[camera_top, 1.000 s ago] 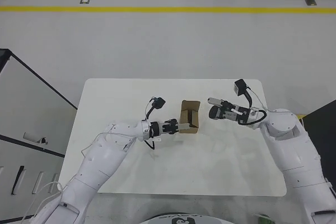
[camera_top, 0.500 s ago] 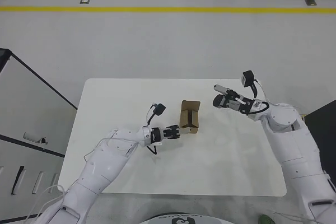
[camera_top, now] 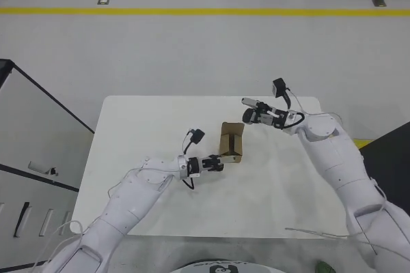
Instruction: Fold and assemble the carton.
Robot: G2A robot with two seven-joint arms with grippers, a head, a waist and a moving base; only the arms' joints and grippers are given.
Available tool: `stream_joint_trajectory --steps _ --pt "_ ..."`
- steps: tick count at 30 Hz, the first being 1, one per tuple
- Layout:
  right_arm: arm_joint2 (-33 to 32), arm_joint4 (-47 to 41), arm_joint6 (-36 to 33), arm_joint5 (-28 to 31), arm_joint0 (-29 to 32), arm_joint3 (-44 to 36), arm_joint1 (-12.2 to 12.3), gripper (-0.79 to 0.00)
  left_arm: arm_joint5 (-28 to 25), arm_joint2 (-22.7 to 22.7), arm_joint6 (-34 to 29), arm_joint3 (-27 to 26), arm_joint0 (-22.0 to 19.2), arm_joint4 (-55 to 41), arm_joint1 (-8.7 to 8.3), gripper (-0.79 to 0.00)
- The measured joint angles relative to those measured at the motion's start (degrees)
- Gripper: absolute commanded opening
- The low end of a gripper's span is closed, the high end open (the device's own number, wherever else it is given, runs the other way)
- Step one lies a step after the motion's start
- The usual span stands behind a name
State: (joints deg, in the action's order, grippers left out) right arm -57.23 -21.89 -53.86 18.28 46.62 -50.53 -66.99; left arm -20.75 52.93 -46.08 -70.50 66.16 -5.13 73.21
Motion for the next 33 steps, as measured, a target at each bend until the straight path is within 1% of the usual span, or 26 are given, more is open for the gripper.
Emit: stream_joint_trajectory --steps 7,14,22,27,30,33 --pt "2.7 -2.0 -3.3 2.3 -3.3 6.3 -1.9 0.0 -1.0 -0.5 2.1 2.5 -1.5 -1.1 0.52 0.0" --pt "2.6 -3.2 -5.7 3.2 -3.8 9.0 -2.4 0.0 -2.4 0.5 6.1 4.1 -2.0 -1.3 0.64 0.0" --pt "1.5 -3.3 -7.9 2.6 -2.3 8.3 -1.9 0.0 -2.6 1.4 7.3 5.3 -2.2 -2.4 0.68 0.0" --pt "0.6 -2.6 -7.8 1.8 -1.1 6.6 -1.5 0.0 -2.9 1.6 7.6 5.6 -2.2 -2.7 0.72 0.0" --pt "-0.2 -1.9 -6.6 1.8 -0.5 5.5 -1.2 0.0 -2.2 1.7 6.4 5.3 -1.9 -3.1 0.61 0.0" --pt "-0.7 -1.2 -5.5 1.9 -0.3 4.6 -1.0 0.0 -1.7 1.8 3.5 4.6 -1.1 -4.6 0.42 0.0"
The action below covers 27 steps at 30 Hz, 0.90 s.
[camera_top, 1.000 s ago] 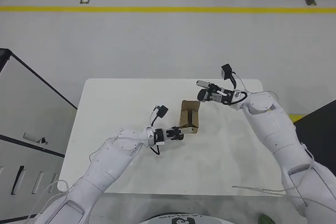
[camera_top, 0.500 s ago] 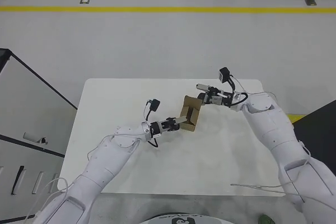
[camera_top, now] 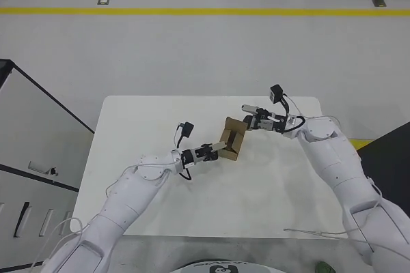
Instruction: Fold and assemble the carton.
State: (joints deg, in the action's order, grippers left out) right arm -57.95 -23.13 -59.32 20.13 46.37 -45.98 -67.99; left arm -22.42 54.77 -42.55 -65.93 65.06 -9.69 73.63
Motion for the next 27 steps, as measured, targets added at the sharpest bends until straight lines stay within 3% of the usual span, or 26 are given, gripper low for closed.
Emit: stream_joint_trajectory --steps 4,27 --pt "-0.1 0.1 0.0 -0.2 0.2 -1.0 -0.1 0.0 0.2 -0.6 -1.6 -0.5 0.6 -1.3 0.09 0.0" --pt "-2.0 -0.4 -3.2 -3.1 4.2 -4.2 0.7 0.0 -3.8 -1.2 6.6 4.3 -1.9 -2.7 1.72 0.0"
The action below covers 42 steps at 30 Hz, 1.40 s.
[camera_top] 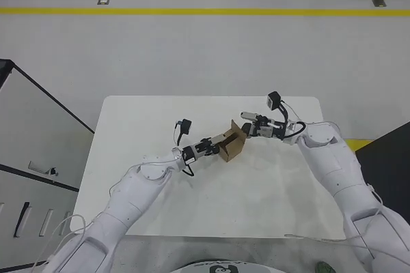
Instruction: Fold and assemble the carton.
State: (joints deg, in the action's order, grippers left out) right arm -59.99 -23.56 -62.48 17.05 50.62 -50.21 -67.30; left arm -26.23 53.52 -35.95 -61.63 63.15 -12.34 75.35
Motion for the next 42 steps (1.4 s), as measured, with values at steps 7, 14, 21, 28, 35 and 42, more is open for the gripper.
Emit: stream_joint_trajectory --steps 7,14,21,28,35,42 --pt "-1.4 1.0 0.0 -1.4 1.8 -3.0 0.7 0.0 -0.4 0.1 0.5 0.5 -0.2 -0.4 0.25 0.0" --pt "-2.7 1.1 -0.9 -1.7 2.2 -4.5 1.2 0.0 0.2 2.9 -1.0 -1.0 1.2 0.0 -0.72 0.0" --pt "-2.6 1.1 -0.9 -1.7 2.2 -4.5 1.2 0.0 0.4 3.0 -1.0 -1.3 1.4 0.2 -0.79 0.0" --pt "-4.3 6.7 0.8 -2.4 3.0 -8.2 2.3 0.0 4.9 4.3 -3.3 -2.0 2.2 1.5 -1.5 -0.785" --pt "-4.8 7.7 0.3 -2.3 3.0 -9.0 2.6 0.0 5.1 4.5 -3.8 -2.1 2.1 2.4 -1.66 -0.785" --pt "-4.8 7.7 0.3 -2.3 3.0 -9.0 2.6 0.0 13.2 2.5 3.2 -3.9 2.2 8.5 -1.25 -0.785"
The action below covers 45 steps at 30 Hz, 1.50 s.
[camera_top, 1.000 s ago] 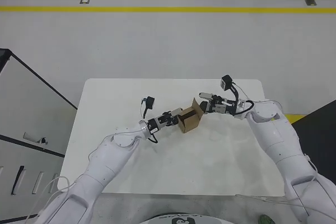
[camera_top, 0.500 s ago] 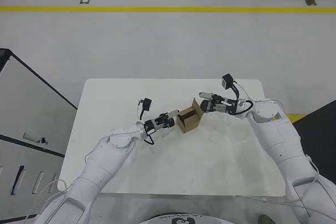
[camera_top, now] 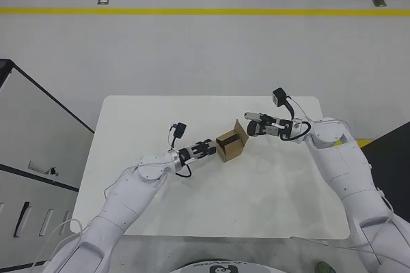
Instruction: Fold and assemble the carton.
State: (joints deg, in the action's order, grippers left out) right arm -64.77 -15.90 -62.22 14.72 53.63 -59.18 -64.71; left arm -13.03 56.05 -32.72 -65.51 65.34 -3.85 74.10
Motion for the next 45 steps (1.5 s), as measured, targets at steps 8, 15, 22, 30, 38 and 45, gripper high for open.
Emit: stream_joint_trajectory --steps 8,15,22,30,38,45 --pt "0.0 0.0 0.0 0.0 0.0 0.0 0.0 0.0 4.3 -1.0 2.2 -2.3 -0.4 3.4 0.26 -0.785" --pt "0.0 0.0 0.0 0.0 0.0 0.0 0.0 0.0 6.2 -0.1 2.7 -3.7 0.5 2.9 0.09 -0.785" --pt "0.0 0.0 0.0 0.0 0.0 0.0 0.0 0.0 14.4 -0.2 0.3 -8.2 1.1 8.0 -0.52 -0.785" --pt "0.0 0.0 0.0 0.0 0.0 0.0 0.0 0.0 25.3 -1.9 2.1 -12.6 1.8 11.4 -0.22 -0.785" --pt "0.0 0.0 0.0 0.0 0.0 0.0 0.0 0.0 26.0 -2.3 2.7 -13.2 2.2 11.8 -0.12 -0.785" --pt "0.0 0.0 0.0 0.0 0.0 0.0 0.0 0.0 32.6 -5.8 6.2 -14.1 1.1 12.7 1.27 -0.785"
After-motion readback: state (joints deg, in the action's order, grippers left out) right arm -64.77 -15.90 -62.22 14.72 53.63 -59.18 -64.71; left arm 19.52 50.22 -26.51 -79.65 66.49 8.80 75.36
